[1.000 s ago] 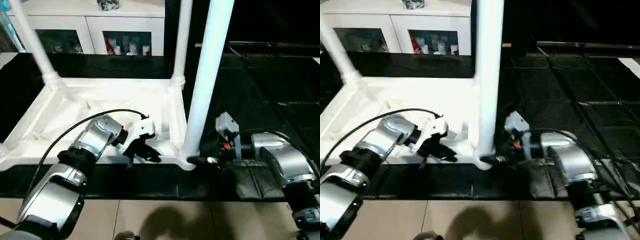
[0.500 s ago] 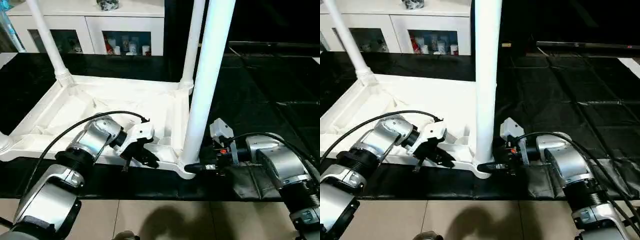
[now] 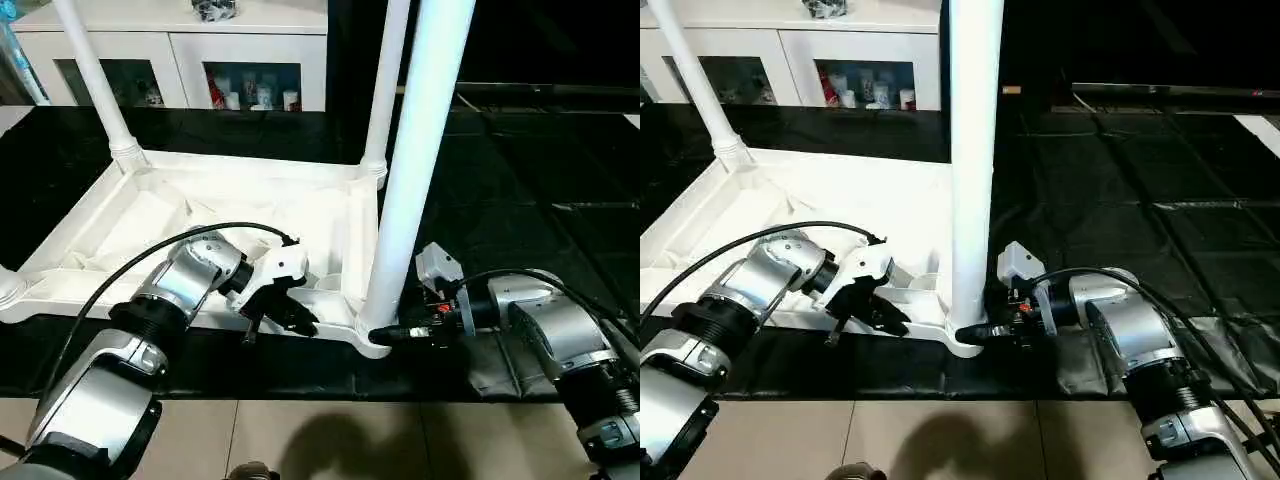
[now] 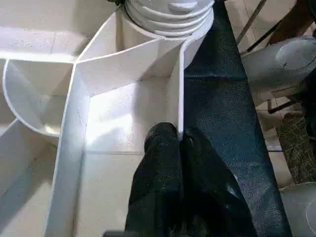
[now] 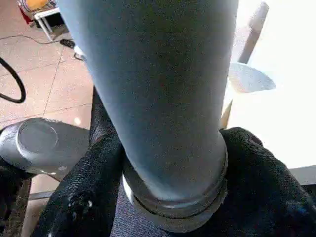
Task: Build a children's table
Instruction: Rotate leg to tighten
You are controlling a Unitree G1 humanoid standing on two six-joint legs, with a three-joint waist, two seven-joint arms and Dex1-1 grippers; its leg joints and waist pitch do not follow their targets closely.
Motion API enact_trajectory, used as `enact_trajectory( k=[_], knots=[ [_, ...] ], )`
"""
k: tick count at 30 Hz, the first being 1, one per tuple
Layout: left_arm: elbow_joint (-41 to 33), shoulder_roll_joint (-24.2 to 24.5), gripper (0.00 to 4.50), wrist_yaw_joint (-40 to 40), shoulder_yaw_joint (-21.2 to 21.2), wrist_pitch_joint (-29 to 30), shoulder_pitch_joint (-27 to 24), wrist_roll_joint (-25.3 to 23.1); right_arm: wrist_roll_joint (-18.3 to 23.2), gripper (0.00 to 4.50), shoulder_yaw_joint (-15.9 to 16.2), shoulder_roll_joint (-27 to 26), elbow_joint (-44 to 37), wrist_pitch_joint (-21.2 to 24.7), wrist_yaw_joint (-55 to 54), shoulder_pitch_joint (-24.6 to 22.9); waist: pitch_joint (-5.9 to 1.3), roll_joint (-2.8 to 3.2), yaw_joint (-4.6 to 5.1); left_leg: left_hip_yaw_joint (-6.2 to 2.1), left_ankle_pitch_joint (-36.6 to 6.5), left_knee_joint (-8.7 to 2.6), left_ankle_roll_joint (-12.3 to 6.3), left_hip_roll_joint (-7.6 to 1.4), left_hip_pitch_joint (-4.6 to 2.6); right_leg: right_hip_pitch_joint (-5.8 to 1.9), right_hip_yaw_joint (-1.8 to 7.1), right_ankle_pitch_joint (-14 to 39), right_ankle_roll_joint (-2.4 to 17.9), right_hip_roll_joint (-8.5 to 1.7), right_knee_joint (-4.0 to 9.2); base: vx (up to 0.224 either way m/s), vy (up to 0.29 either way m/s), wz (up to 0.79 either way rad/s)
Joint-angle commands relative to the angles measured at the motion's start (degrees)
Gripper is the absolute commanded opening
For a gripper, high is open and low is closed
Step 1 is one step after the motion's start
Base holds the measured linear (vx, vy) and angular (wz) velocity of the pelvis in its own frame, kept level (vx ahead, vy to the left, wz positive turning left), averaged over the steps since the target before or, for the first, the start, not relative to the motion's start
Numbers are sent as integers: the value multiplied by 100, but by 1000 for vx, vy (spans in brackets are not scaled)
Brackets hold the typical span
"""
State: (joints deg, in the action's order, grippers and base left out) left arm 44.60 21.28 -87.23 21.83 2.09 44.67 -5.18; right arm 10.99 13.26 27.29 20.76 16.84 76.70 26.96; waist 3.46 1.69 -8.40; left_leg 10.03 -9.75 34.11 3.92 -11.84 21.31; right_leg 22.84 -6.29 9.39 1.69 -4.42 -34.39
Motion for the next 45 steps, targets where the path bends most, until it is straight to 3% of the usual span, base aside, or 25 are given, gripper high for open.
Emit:
enact_trajectory(
  k=[1, 6, 8, 11, 18, 22, 25, 27, 35, 42, 45],
  knots=[
    [-177, -29, 0, -191, 108, -48, 11, 26, 34, 269, 21, -3, -25, -70, 27, 92, -471, -13, 39, -45, -1137, -357, -292, -187, -95, -316, 317, 1484, 1078, -437, 426, 0, 0, 0],
    [-203, -185, 0, 88, -63, 305, 2, 157, 40, 266, -13, -83, -93, -107, -118, 1, -471, -11, 39, -46, -1110, -355, -298, -187, -89, -321, 316, 1454, 1094, -438, 418, 0, 0, 0],
    [-217, -345, 0, 450, -214, 620, 21, 229, -27, 266, -119, -276, -78, -159, -590, -42, -467, 0, 52, -48, -1120, -360, -258, -201, -102, -299, 321, 1438, 1126, -444, 415, 0, 0, 0],
    [-225, -616, 0, 1162, -409, 1026, 52, 241, -262, 265, -245, -772, 28, 76, -1747, -48, -457, -21, 128, -62, -1147, -373, -139, -159, -78, -331, 303, 1647, 1027, -442, 433, 0, 0, 0],
    [-36, -1267, 0, 2635, -835, 1736, 315, 286, -635, 265, -449, -1781, 548, 403, -3770, 162, -452, -25, 336, -47, -1087, -356, -186, -97, -66, -334, 297, 1693, 1006, -418, 480, 0, 0, 0],
    [116, -1568, 0, 3432, -1057, 1896, 464, 295, -776, 265, -571, -2163, 835, 444, -4553, 364, -445, 3, 365, -51, -1128, -356, -190, -94, -89, -307, 283, 1923, 912, -410, 513, 0, 0, 0],
    [181, -1779, 0, 3919, -1239, 1988, 573, 316, -956, 265, -570, -2426, 1036, 328, -5029, 549, -459, 11, 355, -51, -1101, -363, -208, -99, -88, -315, 299, 1772, 907, -406, 504, 0, 0, 0],
    [167, -1796, 0, 3956, -1257, 2007, 581, 313, -978, 321, -556, -2450, 1066, 244, -5035, 568, -467, -7, 354, -52, -1060, -366, -228, -106, -81, -323, 306, 1634, 935, -411, 486, 0, 0, 0],
    [31, -1474, 0, 3475, -1073, 1872, 432, 209, -666, 383, -699, -2287, 773, 112, -4520, 404, -488, 6, 349, -48, -827, -354, -426, -110, -51, -354, 319, 1091, 1069, -414, 422, 0, 0, 0],
    [-67, -1008, 0, 2436, -742, 1495, 236, 99, -394, 447, -891, -1653, 394, -113, -3595, 135, -488, 14, 331, -40, -863, -348, -504, -130, -47, -359, 321, 989, 1146, -419, 412, 0, 0, 0],
    [-32, -809, 0, 1980, -563, 1155, 214, 37, -287, 447, -895, -1343, 286, -163, -3012, 79, -476, 23, 299, -45, -979, -355, -466, -136, -67, -345, 312, 1218, 1119, -428, 444, 0, 0, 0]
  ],
)
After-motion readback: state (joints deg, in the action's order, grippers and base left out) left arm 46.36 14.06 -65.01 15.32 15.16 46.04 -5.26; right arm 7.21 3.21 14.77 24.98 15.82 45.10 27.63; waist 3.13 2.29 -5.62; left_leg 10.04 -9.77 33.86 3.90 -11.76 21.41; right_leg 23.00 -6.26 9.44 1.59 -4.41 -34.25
